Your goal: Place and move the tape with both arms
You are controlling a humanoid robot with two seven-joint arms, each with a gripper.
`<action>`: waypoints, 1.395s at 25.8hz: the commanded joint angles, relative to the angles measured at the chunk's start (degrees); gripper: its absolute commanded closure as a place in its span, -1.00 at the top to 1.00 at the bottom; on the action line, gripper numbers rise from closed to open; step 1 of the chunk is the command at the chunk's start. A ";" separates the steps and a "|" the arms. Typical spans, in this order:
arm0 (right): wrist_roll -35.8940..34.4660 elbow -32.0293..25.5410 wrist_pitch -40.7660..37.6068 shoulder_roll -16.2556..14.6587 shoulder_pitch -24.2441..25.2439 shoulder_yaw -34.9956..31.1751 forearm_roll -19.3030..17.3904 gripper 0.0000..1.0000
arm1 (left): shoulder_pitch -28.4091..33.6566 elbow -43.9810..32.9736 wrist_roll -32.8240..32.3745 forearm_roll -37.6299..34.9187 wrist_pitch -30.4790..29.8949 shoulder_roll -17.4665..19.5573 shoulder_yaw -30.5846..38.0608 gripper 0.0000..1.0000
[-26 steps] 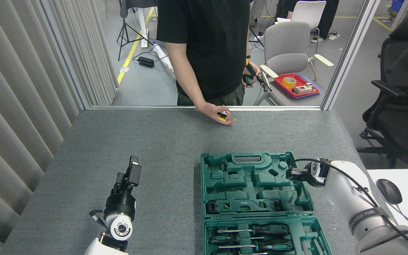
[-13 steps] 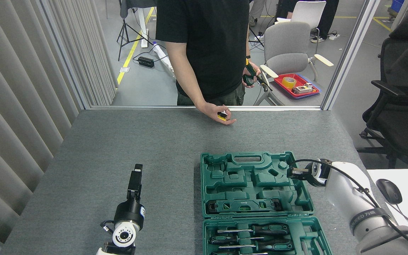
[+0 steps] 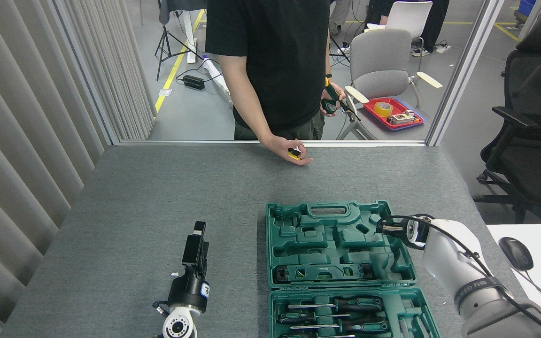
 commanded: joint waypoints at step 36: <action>9.84 2.94 -5.73 -1.35 -2.20 5.99 2.53 0.98 | -3.08 -0.33 0.27 5.96 2.39 0.07 -0.25 0.99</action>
